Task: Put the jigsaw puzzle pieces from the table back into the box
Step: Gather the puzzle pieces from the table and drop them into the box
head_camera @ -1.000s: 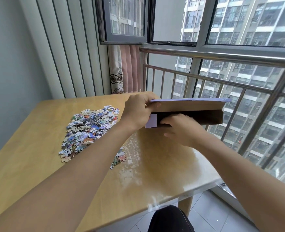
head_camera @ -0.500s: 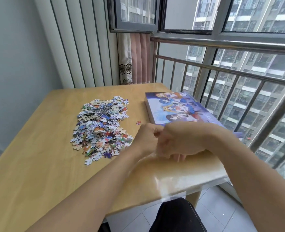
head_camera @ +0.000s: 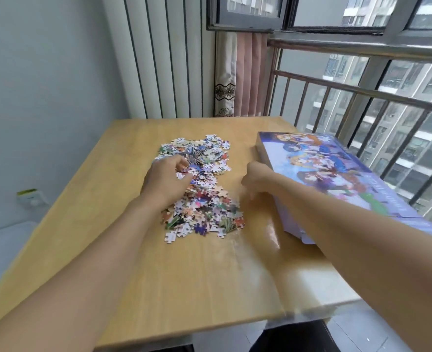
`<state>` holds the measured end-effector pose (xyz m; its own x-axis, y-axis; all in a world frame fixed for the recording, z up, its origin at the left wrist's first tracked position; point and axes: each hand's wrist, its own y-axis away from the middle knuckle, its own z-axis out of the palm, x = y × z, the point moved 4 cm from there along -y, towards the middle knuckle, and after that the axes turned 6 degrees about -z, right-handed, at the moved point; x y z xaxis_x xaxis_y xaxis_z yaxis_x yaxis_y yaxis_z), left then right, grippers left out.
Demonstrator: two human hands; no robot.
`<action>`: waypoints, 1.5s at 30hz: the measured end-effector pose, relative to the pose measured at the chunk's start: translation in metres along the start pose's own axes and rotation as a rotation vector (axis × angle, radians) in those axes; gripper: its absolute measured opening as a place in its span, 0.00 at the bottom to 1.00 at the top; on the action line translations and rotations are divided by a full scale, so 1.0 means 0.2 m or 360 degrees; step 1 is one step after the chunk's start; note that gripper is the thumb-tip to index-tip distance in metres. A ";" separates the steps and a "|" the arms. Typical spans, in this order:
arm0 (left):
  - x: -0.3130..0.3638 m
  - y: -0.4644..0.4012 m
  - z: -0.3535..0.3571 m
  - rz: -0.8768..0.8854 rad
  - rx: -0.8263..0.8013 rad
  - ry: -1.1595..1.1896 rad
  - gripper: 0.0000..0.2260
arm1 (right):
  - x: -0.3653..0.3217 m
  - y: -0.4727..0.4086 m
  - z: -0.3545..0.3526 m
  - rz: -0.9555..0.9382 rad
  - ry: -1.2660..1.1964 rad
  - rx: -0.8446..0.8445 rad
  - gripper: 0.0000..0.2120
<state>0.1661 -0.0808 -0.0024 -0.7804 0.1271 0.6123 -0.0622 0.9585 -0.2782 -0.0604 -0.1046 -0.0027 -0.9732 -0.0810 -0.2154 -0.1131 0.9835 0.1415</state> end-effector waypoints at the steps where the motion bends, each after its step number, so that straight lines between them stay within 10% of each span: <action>1: -0.07 -0.01 0.00 -0.0053 0.0042 -0.0082 0.15 | -0.02 0.00 0.02 0.0014 0.0005 -0.0005 0.09; 10: -0.43 -0.08 0.02 -0.0409 0.0209 0.0057 0.19 | -0.21 -0.19 0.03 -0.0070 -0.0822 0.0186 0.17; 17: -0.46 -0.08 0.04 -0.0481 0.0140 0.0472 0.15 | -0.33 -0.29 0.02 -0.0230 -0.0553 -0.0550 0.63; 28: -0.43 -0.08 0.03 -0.0201 0.0054 0.0516 0.13 | -0.55 -0.20 0.06 -0.0414 -0.0158 -0.0422 0.58; 39: -0.40 -0.07 0.04 -0.0095 0.0014 0.0521 0.08 | -0.48 -0.13 0.07 -0.0482 -0.0325 -0.0038 0.32; 45: -0.36 -0.05 0.04 0.0030 -0.0010 0.0550 0.05 | -0.46 -0.12 0.16 -0.0501 -0.0509 0.0081 0.42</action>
<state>0.2179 -0.1011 -0.0501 -0.5242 0.2225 0.8220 -0.0451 0.9567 -0.2877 0.0380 -0.1157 -0.0178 -0.7814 -0.3310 -0.5291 -0.3757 0.9264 -0.0249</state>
